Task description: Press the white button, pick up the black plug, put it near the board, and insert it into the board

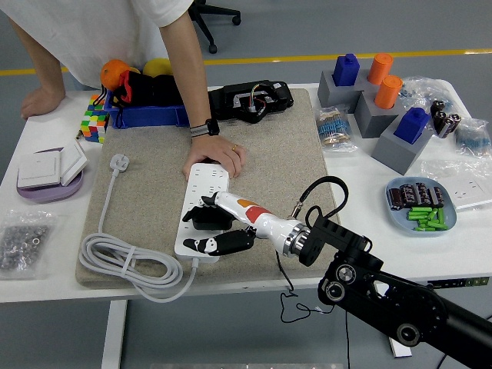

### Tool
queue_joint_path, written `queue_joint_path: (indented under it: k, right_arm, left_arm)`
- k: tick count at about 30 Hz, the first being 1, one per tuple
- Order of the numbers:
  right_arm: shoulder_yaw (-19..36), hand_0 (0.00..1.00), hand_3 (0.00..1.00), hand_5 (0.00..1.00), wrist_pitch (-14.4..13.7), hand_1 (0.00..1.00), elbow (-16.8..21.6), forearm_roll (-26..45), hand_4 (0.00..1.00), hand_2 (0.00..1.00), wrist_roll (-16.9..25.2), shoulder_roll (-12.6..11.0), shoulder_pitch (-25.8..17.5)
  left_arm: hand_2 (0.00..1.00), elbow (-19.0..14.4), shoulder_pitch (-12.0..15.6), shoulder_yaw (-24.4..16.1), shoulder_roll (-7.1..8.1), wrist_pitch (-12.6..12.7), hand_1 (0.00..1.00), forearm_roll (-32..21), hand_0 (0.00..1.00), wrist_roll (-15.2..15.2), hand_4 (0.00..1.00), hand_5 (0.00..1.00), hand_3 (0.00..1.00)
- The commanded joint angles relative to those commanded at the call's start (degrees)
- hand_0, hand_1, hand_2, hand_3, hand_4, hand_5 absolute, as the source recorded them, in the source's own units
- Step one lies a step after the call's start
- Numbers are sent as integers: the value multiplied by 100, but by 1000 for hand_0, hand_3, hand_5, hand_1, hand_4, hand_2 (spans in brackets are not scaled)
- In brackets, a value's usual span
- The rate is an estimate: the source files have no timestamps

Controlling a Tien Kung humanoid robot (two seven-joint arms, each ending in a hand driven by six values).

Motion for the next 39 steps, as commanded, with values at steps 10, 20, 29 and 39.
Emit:
queue_joint_path:
  k: [10, 20, 29, 39]
  right_arm:
    - [36, 802, 601, 409, -6, 724, 50, -9, 820, 692, 4, -52, -63]
    - [46, 798, 597, 404, -12, 720, 39, -27, 820, 691, 13, -10, -25]
    - [380, 799, 597, 401, 0, 720, 365, -222, 819, 689, -41, -135, 49]
    - [1458, 810, 628, 399, -88, 727, 803, -704, 829, 690, -21, -416, -269]
  left_arm:
    - [631, 0, 5, -4, 0, 7, 624, -29, 621, -5, 521, 373, 686]
    - [630, 0, 0, -7, 0, 9, 625, -23, 621, -6, 523, 375, 686]
    - [630, 0, -8, 9, 0, 4, 624, -40, 623, -4, 524, 376, 687]
    - [631, 0, -18, 106, 0, -32, 625, -101, 623, 9, 524, 376, 687]
